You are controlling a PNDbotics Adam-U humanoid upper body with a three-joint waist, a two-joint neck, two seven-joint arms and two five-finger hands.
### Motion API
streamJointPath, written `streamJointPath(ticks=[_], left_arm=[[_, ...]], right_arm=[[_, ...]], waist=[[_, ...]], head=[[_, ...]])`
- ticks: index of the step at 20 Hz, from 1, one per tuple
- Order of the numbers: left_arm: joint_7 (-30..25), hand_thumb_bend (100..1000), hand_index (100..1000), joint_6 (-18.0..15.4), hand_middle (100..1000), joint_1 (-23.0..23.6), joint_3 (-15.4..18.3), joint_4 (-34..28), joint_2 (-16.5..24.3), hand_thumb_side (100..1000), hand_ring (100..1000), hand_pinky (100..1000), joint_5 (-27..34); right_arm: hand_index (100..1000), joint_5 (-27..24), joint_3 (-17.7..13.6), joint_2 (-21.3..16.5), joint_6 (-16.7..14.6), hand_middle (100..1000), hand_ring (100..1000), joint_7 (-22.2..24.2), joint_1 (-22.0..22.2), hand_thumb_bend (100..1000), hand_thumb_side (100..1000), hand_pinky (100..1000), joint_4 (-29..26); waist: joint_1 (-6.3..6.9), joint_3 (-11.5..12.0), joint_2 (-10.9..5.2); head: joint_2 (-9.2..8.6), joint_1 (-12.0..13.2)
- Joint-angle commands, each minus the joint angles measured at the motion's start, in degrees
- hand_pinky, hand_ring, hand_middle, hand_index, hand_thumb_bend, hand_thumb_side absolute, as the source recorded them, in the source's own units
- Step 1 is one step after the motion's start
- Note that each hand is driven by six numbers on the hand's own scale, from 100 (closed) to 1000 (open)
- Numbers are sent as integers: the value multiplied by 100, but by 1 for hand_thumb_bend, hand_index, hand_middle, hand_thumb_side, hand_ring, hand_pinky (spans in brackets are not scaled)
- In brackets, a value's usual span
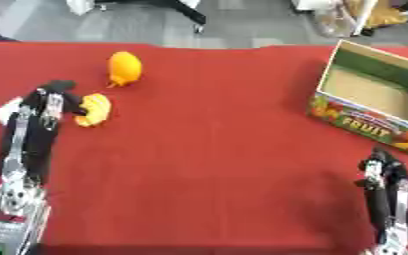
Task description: Pick up the objects with one hand, pass them to the other hand, and then place them into the box on the other side of the table.
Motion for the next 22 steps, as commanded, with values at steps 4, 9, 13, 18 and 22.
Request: streamJointPath(ticks=[4,9,13,18,22], left_arm=[[-135,177,768,218,546,-349,202,-184,2127,569,552,844,-424],[-1404,406,856,706,680,-868,35,-61,3782,437,687,841,-1481],[-2877,621,904,585,751,-1507,-347,598,4342,365,766,832,-2496],[-4235,687,893,57,761,-2294,-804,1665,4109,365,782,825,-3439],[-4577,678,880,-177,752,-2725,-958,2490,3712,373,774,823,-3979]], right_arm=[[791,1,-20,-98,-3,541,635,-2,-33,100,813,448,-16],[791,14,16,-159,-10,541,635,32,-27,100,813,448,-2],[791,16,43,-190,-22,541,635,55,-38,100,814,449,10],[791,9,59,-194,-37,541,635,73,-48,100,815,449,21],[791,-4,61,-182,-43,541,635,72,-47,100,816,449,26]], waist=[[46,-74,-100],[125,-166,-128],[168,-246,-145],[180,-301,-151],[168,-313,-153]], head=[[5,4],[5,49],[5,87],[5,98],[5,99]])
